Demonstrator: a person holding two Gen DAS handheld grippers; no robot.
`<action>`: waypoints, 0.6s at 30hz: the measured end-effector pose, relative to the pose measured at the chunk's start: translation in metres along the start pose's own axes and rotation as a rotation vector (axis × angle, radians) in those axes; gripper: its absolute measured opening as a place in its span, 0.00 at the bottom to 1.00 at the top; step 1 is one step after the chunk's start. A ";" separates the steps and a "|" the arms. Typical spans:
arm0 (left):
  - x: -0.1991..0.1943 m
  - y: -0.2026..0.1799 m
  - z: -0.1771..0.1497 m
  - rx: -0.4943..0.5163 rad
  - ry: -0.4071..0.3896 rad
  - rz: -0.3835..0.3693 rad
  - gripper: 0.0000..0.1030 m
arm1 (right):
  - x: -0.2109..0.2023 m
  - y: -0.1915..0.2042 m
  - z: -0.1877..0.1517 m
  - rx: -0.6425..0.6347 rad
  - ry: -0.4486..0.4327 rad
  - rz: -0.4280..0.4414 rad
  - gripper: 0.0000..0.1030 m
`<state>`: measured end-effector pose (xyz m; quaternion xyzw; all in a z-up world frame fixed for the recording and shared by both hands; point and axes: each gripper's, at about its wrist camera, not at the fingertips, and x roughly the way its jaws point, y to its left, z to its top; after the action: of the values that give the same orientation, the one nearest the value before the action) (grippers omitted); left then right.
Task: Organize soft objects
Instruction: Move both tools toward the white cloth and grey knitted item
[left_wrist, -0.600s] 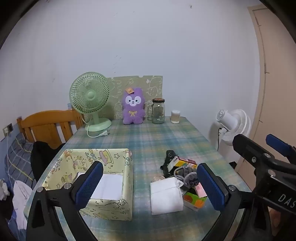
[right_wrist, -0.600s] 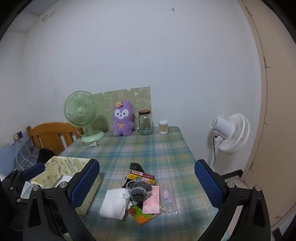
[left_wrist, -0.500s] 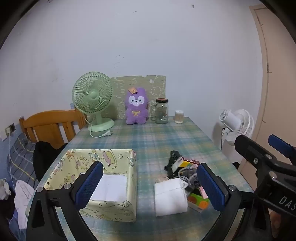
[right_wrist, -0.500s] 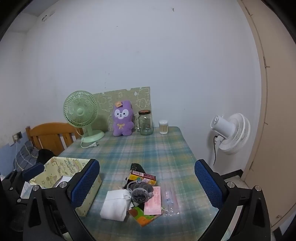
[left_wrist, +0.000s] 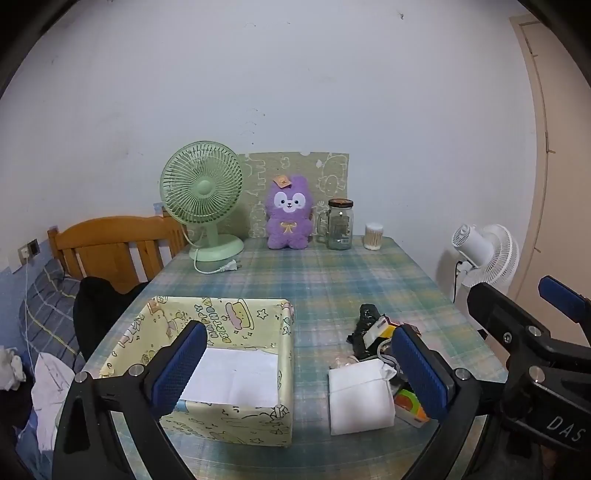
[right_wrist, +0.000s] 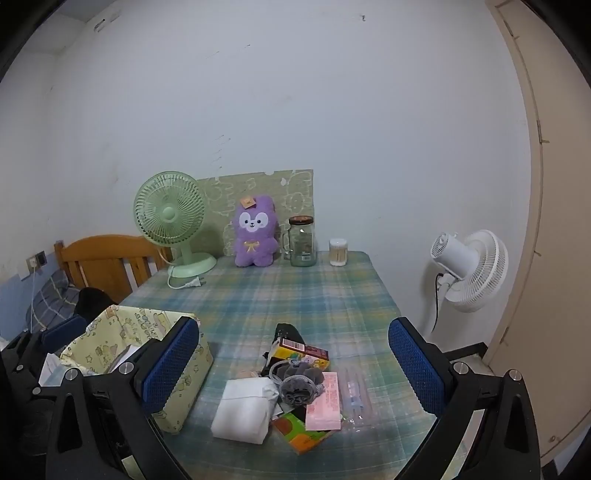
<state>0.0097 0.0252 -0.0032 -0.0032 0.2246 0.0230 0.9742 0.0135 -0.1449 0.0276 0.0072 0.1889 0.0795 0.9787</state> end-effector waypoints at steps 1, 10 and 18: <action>0.000 -0.002 0.000 -0.001 0.001 0.002 0.98 | -0.001 0.001 0.000 -0.001 -0.001 0.001 1.00; -0.008 -0.003 0.001 0.010 -0.027 0.004 0.98 | -0.003 0.002 0.001 0.003 -0.002 -0.002 1.00; -0.009 -0.002 0.002 0.009 -0.026 -0.002 0.98 | -0.005 0.002 0.000 0.008 -0.003 -0.009 1.00</action>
<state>0.0021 0.0224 0.0022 0.0013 0.2118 0.0212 0.9771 0.0085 -0.1441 0.0300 0.0105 0.1879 0.0742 0.9793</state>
